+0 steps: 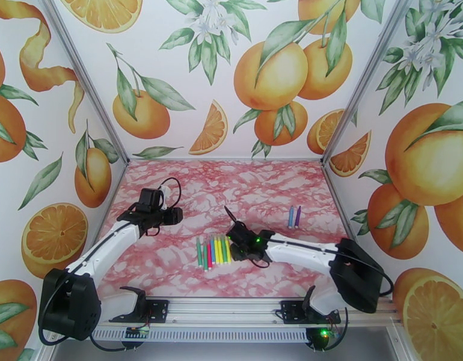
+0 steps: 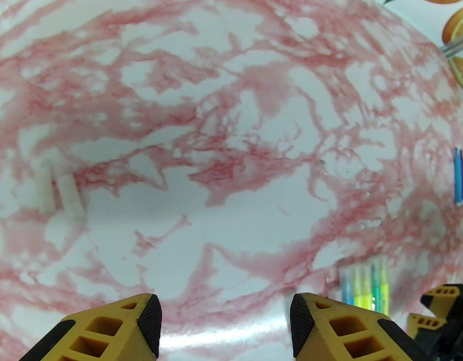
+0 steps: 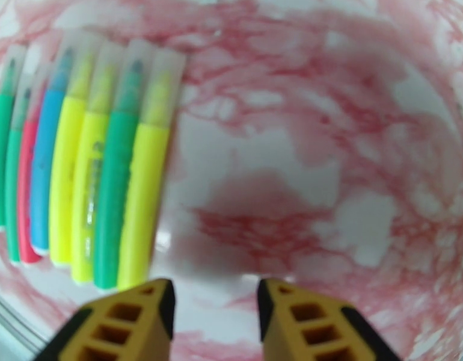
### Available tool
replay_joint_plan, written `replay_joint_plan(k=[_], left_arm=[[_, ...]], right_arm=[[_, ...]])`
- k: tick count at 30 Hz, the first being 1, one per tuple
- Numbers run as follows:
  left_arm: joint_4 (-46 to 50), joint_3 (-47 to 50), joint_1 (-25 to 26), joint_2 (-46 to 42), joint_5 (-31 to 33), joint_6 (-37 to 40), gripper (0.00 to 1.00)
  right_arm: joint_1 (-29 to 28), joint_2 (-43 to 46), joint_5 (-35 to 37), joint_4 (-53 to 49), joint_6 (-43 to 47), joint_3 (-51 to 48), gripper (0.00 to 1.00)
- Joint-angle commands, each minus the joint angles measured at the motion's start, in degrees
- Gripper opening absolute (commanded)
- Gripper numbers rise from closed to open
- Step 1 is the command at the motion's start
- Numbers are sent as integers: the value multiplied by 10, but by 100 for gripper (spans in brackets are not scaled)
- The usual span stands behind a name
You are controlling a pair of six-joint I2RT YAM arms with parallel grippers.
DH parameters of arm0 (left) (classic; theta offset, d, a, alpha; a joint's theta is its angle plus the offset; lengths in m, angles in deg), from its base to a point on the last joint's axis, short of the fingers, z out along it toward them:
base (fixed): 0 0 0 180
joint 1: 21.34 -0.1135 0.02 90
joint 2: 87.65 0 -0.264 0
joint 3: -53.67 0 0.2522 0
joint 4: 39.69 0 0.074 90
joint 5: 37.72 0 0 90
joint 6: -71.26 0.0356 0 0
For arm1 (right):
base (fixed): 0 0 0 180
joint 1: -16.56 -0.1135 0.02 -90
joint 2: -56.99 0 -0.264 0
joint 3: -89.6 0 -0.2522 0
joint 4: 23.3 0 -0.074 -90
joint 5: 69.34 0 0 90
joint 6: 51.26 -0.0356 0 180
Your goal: Open the pen caps
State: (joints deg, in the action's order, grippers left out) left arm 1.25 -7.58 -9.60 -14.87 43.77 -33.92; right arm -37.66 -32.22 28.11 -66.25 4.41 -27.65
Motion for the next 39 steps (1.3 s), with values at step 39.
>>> replay_joint_plan(k=[39], left_arm=[[-24,18,2,-19,-14,1,60]], right_arm=[[-34,-83,30,31,-27,53,33]])
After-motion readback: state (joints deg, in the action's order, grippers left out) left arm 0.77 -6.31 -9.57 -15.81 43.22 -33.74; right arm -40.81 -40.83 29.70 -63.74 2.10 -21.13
